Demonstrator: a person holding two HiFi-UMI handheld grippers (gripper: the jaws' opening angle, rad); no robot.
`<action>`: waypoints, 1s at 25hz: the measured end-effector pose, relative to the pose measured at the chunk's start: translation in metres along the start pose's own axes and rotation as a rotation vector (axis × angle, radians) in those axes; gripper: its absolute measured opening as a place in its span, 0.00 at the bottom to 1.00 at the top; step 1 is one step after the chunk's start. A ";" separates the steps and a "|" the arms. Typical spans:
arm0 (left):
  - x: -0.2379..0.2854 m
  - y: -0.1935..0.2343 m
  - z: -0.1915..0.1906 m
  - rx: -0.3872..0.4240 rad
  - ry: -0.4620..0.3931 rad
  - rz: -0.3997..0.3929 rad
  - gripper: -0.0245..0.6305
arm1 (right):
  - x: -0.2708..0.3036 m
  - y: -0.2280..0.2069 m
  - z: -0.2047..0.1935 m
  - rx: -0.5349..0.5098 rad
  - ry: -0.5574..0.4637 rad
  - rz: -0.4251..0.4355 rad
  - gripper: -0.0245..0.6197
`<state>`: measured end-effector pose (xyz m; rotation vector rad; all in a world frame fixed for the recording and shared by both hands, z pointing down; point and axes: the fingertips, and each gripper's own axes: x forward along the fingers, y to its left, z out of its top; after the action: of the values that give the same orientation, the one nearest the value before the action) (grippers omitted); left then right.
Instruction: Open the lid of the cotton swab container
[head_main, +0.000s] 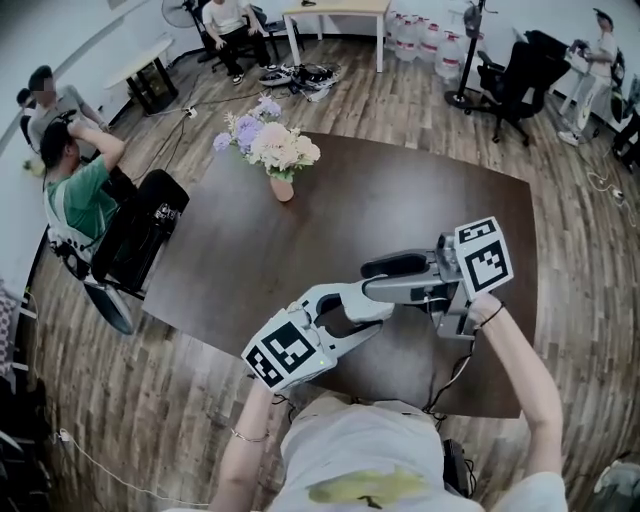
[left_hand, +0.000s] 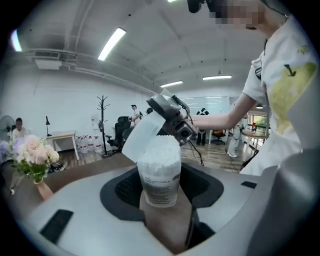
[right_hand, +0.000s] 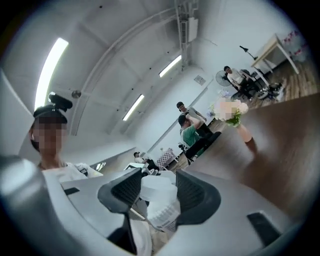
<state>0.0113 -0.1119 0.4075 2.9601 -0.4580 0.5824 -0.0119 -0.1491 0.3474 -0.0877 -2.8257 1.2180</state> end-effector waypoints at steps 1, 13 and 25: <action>0.000 0.001 0.002 0.009 -0.001 0.004 0.39 | -0.001 -0.001 0.003 0.039 -0.010 0.007 0.39; -0.004 0.001 0.000 0.057 0.012 0.024 0.39 | 0.002 -0.009 0.009 0.293 -0.066 0.066 0.38; -0.006 0.005 -0.016 0.017 0.030 0.033 0.39 | -0.012 -0.015 0.009 0.137 -0.118 -0.063 0.40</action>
<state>-0.0010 -0.1131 0.4201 2.9604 -0.5022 0.6365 -0.0012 -0.1674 0.3519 0.0826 -2.8075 1.4430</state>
